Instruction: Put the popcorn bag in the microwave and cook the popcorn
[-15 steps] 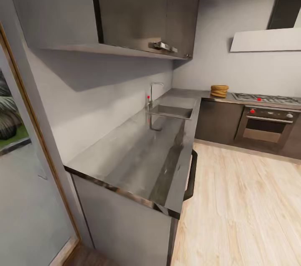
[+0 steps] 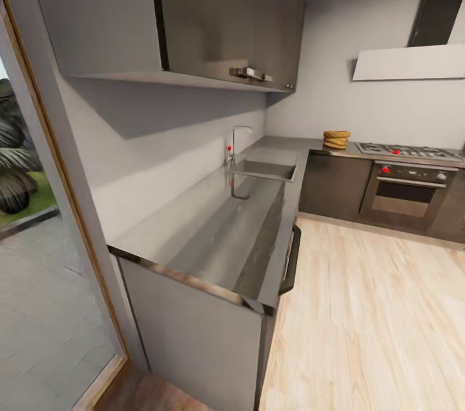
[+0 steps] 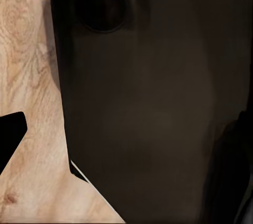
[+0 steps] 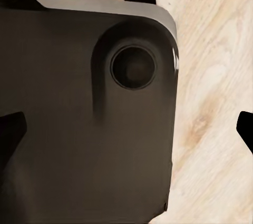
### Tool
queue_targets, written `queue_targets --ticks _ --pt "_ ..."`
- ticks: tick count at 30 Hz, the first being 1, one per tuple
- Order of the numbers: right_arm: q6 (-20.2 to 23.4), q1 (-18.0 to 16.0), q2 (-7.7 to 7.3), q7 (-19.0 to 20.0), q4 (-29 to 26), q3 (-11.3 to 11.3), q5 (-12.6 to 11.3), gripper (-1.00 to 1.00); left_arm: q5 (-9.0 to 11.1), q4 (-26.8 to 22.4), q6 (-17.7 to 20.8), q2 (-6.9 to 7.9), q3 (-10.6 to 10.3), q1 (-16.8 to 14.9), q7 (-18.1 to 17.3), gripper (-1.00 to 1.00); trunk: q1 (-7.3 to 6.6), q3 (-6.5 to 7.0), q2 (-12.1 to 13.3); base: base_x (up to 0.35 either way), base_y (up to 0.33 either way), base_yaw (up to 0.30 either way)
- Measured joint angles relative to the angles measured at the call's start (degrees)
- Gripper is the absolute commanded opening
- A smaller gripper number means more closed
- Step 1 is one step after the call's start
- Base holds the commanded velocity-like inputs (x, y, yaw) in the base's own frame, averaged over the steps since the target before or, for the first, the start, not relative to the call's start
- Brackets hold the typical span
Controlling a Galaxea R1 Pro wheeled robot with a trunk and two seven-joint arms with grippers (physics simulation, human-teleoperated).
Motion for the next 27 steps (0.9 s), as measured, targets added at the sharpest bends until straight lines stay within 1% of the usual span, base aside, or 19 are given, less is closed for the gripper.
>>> queue_targets --ticks 3,6,11,13,14,15,17,18,19,21,24,27 --pt "0.0 0.0 -0.06 0.0 -1.0 0.0 -0.1 1.00 0.0 0.0 0.0 0.04 0.0 0.0 0.0 1.00 0.00 0.00 0.0 -0.295 0.000 -0.093" --pt "0.0 -0.1 -0.44 -0.1 -2.0 -0.2 -0.2 1.00 0.0 0.0 0.0 0.12 0.0 0.0 0.0 1.00 -0.03 0.00 0.0 -0.074 0.000 -0.254" --pt "0.4 -0.6 -2.02 0.0 -2.5 -0.7 -0.7 1.00 0.0 -0.1 0.0 0.09 0.2 -0.1 0.0 1.00 -0.03 0.00 0.0 -0.009 0.000 -0.294" --pt "0.4 -0.8 -2.67 0.0 -2.7 -0.8 -1.2 1.00 0.0 -0.1 0.0 0.11 0.3 -0.3 0.1 1.00 -0.03 0.00 0.0 -0.001 0.000 -0.299" --pt "0.4 -0.9 -4.95 0.1 -2.8 -0.9 -2.5 1.00 0.0 -0.1 0.0 0.24 0.3 -0.5 0.1 1.00 -0.03 0.01 0.0 -0.001 0.000 -0.300" --pt "0.4 -0.9 -5.86 0.1 -2.9 -0.9 -3.5 1.00 0.0 -0.2 0.0 0.30 0.3 -0.6 0.1 1.00 -0.03 0.01 0.0 0.000 0.000 -0.300" --pt "0.3 -1.0 -7.14 0.2 -3.0 -0.9 -5.0 1.00 0.0 -0.5 -0.1 0.31 0.3 -0.8 0.2 1.00 -0.03 0.02 0.0 0.000 0.000 -0.300" --pt "0.3 -1.1 -8.13 0.3 -3.4 -0.9 -5.7 1.00 0.0 -1.2 -0.1 0.30 0.3 -1.0 0.2 1.00 -0.03 0.02 0.0 0.000 0.000 -0.300" --pt "0.3 -1.1 -8.50 0.3 -3.7 -0.9 -5.9 1.00 0.0 -1.6 -0.1 0.31 0.3 -1.0 0.2 1.00 -0.03 0.02 0.0 0.000 0.000 -0.300" --pt "0.4 -1.1 -8.90 0.2 -5.0 -0.9 -6.1 1.00 0.0 -2.3 -0.1 0.28 0.3 -1.1 0.2 1.00 -0.03 0.02 0.0 0.000 0.000 -0.300" --pt "0.4 -1.1 -9.05 0.1 -5.8 -0.9 -6.2 1.00 0.0 -2.6 -0.1 0.41 0.3 -1.4 0.2 1.00 -0.03 0.02 0.0 0.000 -0.003 -0.300" --pt "0.4 -1.1 -8.98 0.1 -6.0 -0.9 -6.2 1.00 0.0 -2.8 -0.7 0.83 0.2 -1.5 0.3 1.00 -0.03 0.01 0.0 0.000 -0.203 -0.300"
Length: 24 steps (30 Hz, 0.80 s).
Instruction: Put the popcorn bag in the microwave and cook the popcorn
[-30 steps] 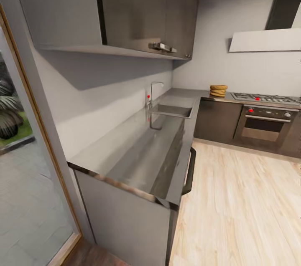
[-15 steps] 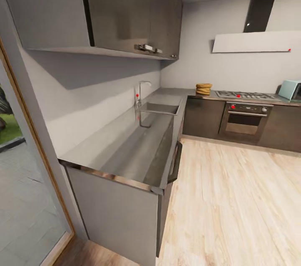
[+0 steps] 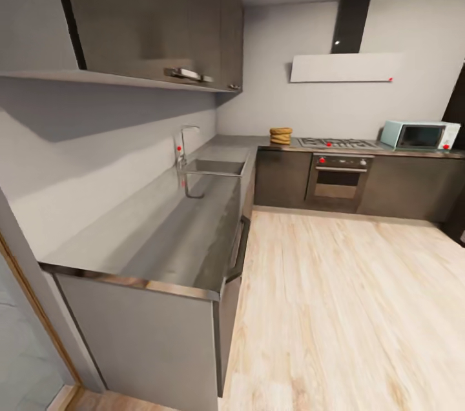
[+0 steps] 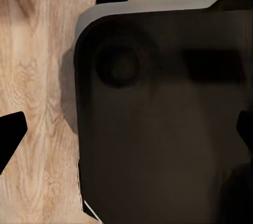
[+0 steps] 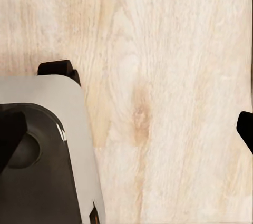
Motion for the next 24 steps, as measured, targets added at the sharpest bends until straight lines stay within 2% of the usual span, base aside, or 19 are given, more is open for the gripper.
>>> queue_targets --ticks 4,10,14,24 --pt "-0.2 0.0 -0.02 0.1 -0.1 0.0 0.0 1.00 0.1 0.0 -2.0 0.13 0.0 0.0 0.9 1.00 0.00 0.01 0.0 0.000 -0.326 -0.224" --pt "-1.1 0.1 0.08 0.0 -0.2 0.1 0.0 1.00 0.2 0.0 -2.2 -0.37 -0.3 0.0 2.0 1.00 0.00 0.02 0.0 0.000 -0.348 -0.049" --pt "-4.0 0.1 0.39 -0.1 -0.1 0.2 0.0 1.00 0.0 0.1 -2.2 -0.60 -0.4 0.0 2.1 1.00 0.00 0.02 0.0 0.000 -0.350 -0.257" --pt "-4.6 0.1 0.50 -0.1 -0.1 0.2 -0.1 1.00 -0.1 0.1 -2.2 -0.60 -0.3 0.0 2.1 1.00 0.00 0.02 0.0 0.000 -0.350 -0.298"
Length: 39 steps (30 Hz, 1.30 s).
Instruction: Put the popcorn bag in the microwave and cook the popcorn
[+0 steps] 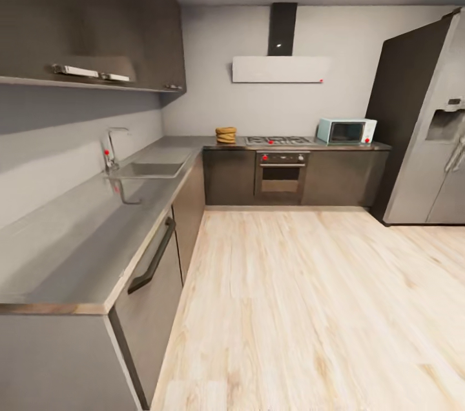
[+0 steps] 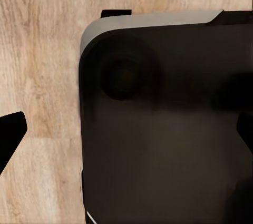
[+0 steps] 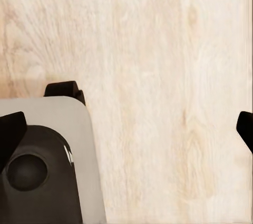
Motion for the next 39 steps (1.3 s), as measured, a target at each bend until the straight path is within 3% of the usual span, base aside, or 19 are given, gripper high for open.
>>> queue_targets --ticks 16,19,22,25,27,28,31,34,36,39 --pt "-0.1 0.0 -0.08 0.0 0.0 -0.1 0.0 1.00 0.2 -0.1 -1.8 -0.06 0.2 -0.1 0.0 1.00 -0.03 0.00 0.0 0.177 -0.287 -0.300" --pt "0.1 -0.5 -0.03 -0.1 -0.5 -0.1 0.1 1.00 0.1 -0.2 -1.8 -0.11 0.1 -3.0 -0.1 1.00 -0.03 0.02 0.0 0.328 -0.125 -0.300" --pt "0.5 -6.2 -0.07 -0.1 -4.2 -0.1 0.1 1.00 0.0 -0.3 -1.8 -1.52 -0.2 -9.6 -0.1 1.00 -0.03 0.03 0.0 0.333 -0.108 -0.300" --pt "0.6 -11.6 -0.20 -0.2 -5.1 -0.1 0.1 1.00 0.0 -1.2 -1.8 -2.58 -0.2 -12.8 -0.1 1.00 -0.03 0.02 0.0 0.335 -0.060 -0.300" --pt "0.8 -18.2 -0.18 -0.1 -5.4 -0.1 0.2 1.00 0.0 -2.9 -1.7 -2.89 -0.1 -15.8 -0.2 1.00 -0.03 0.02 0.0 0.338 -0.011 -0.300" --pt "1.2 -19.8 -0.15 -0.1 -5.4 -0.1 0.3 1.00 0.1 -3.1 -1.7 -3.08 -0.1 -16.5 -0.2 1.00 -0.04 0.01 0.0 0.338 -0.004 -0.300" --pt "6.6 -28.4 -0.07 0.0 -6.0 0.0 0.5 1.00 0.1 -3.4 -1.8 -4.37 -0.1 -17.1 -0.2 1.00 -0.04 0.01 0.0 0.339 -0.001 -0.300" --pt "9.4 -32.4 0.20 -0.1 -9.3 0.4 0.7 1.00 0.5 -3.4 -1.6 -4.63 0.1 -17.2 -0.2 1.00 -0.04 0.02 0.0 0.339 0.000 -0.300" --pt "15.0 -36.1 0.23 0.0 -16.1 0.8 0.8 1.00 0.6 -3.4 -1.6 -4.68 0.3 -17.1 -0.2 1.00 -0.04 0.02 0.0 0.340 0.000 -0.300" --pt "23.3 -37.4 0.17 -0.3 -29.4 1.3 0.9 1.00 0.6 -3.4 -1.8 -4.69 0.3 -15.8 -0.2 1.00 -0.04 0.01 0.0 0.340 0.000 -0.300"
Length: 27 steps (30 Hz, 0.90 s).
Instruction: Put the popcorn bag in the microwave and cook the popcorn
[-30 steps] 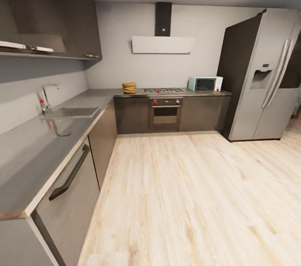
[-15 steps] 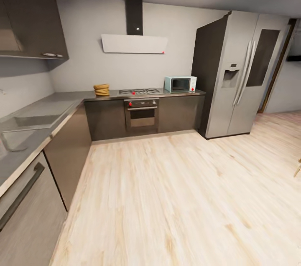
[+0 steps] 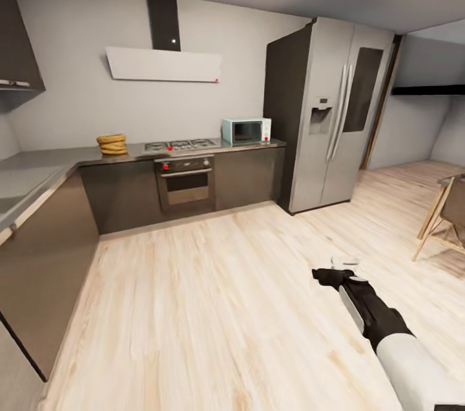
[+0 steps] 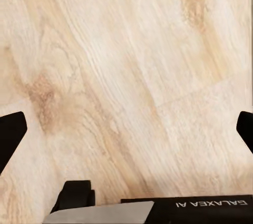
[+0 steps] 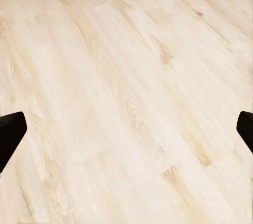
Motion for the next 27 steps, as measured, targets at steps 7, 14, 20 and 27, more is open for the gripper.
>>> queue_targets --ticks 7,14,20,27 --pt "5.7 -0.4 1.18 -1.1 -8.1 0.2 -0.2 1.00 0.1 0.0 -0.2 -0.02 0.3 0.8 0.1 1.00 0.04 -0.20 0.0 0.136 0.000 -0.272" --pt "5.9 -0.4 2.81 -1.4 -8.1 3.9 -0.2 1.00 0.3 0.0 -0.1 0.06 0.8 1.7 0.3 1.00 -0.83 0.08 1.6 0.003 0.000 -0.230" --pt "6.0 -0.4 4.31 -2.5 -8.0 5.5 -0.1 1.00 0.1 0.0 0.3 -0.01 0.6 1.7 0.0 1.00 -2.16 0.78 4.0 0.017 -0.071 -0.227" --pt "6.0 -0.2 4.38 -2.6 -8.3 5.7 -0.1 1.00 0.3 0.0 0.5 0.05 0.7 1.6 0.1 1.00 -3.07 1.09 5.6 0.241 -0.238 -0.184"
